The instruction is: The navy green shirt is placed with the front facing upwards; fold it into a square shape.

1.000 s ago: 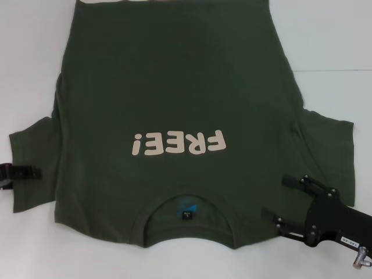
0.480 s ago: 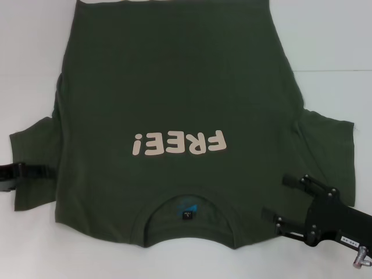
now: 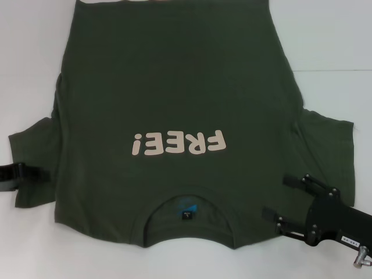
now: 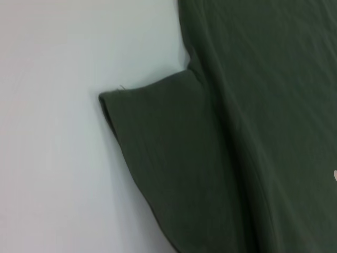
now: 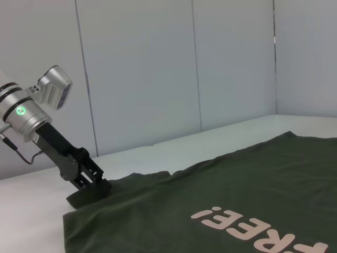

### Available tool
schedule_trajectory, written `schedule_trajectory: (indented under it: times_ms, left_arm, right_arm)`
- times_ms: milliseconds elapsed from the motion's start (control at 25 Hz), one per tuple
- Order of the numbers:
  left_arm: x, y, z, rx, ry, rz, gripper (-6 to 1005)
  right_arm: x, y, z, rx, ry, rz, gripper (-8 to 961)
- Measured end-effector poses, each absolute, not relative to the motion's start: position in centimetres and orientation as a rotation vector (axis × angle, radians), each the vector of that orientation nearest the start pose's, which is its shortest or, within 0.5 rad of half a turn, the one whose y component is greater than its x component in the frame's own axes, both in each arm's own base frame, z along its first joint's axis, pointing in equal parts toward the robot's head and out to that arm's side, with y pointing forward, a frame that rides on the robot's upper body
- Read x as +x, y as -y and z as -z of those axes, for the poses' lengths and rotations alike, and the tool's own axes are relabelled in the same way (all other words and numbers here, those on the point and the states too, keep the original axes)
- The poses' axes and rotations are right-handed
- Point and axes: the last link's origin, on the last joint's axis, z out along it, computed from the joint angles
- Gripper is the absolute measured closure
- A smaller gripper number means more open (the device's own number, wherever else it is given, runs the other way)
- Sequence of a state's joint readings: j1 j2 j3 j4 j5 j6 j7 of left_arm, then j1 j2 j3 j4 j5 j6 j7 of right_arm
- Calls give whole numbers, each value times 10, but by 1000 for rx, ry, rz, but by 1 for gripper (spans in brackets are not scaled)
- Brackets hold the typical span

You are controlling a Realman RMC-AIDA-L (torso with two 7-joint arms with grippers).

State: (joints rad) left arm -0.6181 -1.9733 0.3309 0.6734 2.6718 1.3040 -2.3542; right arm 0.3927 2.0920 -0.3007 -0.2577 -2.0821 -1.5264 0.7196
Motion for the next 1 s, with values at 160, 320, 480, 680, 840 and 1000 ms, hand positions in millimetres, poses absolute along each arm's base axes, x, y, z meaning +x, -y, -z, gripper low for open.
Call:
schedule_trajectory:
  times_ms: [160, 320, 480, 680, 840, 1000]
  left_arm:
    - [-361, -353, -66, -1896, 1818, 229, 398]
    - [-361, -353, -67, -1897, 1815, 228, 600]
    - [-361, -354, -67, -1898, 1811, 227, 851]
    - [-361, -355, -68, -1901, 1801, 229, 923]
    - [-361, -355, -68, -1903, 1797, 227, 981]
    - [-360, -356, -71, -1898, 1790, 234, 995]
  right_arm:
    - [320, -259, 43, -2451, -469, -815, 21]
    - [319, -260, 42, -2451, -466, -814, 21]
    - [319, -261, 42, -2452, -462, -814, 21]
    - [318, -261, 42, -2452, -462, -814, 22]
    - [318, -262, 42, -2453, -460, -814, 22]
    - [319, -262, 42, -2451, -461, -813, 22]
